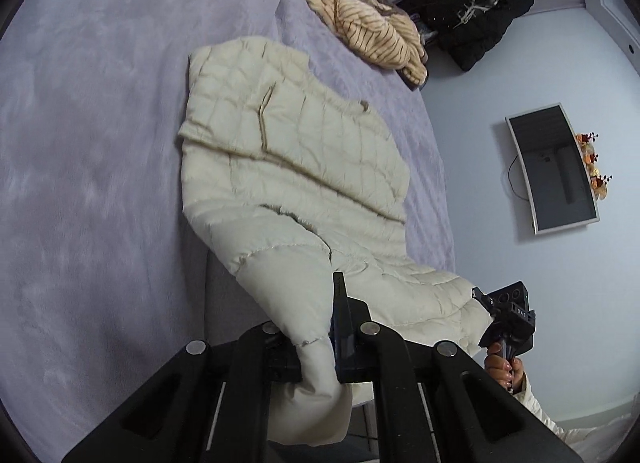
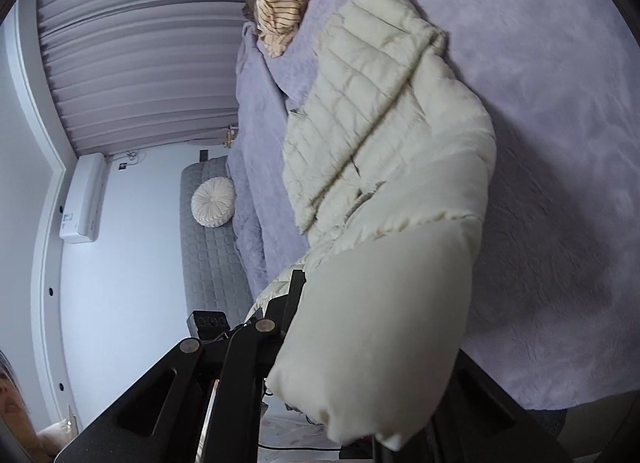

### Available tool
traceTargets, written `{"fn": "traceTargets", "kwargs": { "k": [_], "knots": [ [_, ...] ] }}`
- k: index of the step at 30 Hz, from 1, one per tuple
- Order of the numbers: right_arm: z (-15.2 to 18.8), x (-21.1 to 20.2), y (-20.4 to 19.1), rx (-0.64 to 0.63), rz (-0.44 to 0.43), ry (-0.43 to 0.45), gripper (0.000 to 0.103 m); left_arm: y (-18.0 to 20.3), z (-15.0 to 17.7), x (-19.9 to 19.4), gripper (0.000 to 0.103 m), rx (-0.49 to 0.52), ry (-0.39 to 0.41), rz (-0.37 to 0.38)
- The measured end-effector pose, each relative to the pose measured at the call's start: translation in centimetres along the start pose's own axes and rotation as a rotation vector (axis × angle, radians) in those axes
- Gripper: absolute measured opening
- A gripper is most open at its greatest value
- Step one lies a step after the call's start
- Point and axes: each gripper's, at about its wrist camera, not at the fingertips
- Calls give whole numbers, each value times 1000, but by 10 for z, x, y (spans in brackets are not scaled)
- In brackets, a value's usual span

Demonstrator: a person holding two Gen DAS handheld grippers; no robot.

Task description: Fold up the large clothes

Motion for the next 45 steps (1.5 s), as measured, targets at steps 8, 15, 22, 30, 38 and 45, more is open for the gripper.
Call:
{"fn": "traceTargets", "kwargs": {
  "k": [8,15,22,30,38,45],
  "knots": [
    [-96,27,-50,-57,-14,-28,11,25,-92,15,10,7,101,-111],
    [-185,72,-47,-12,3,-69,12,21,-145,61,10,-11,101,-221],
    [-234,121,-8,27,79,-90,12,-7,-178,111,10,-7,37,-279],
    [-254,144,11,27,104,-54,20,-17,-194,128,41,22,-15,-378],
    [-253,138,-35,-99,136,-32,89,27,-192,86,99,225,149,-576],
    [-229,111,-86,-267,225,1,89,46,-187,15,99,209,308,-586]
  ]
}}
Point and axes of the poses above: each gripper's, at about its wrist camera, not at the fingertips, and x roughly the way its jaws point, y to its right, z to its underside, and after that the axes turned 5 degrees about -z, right-handed
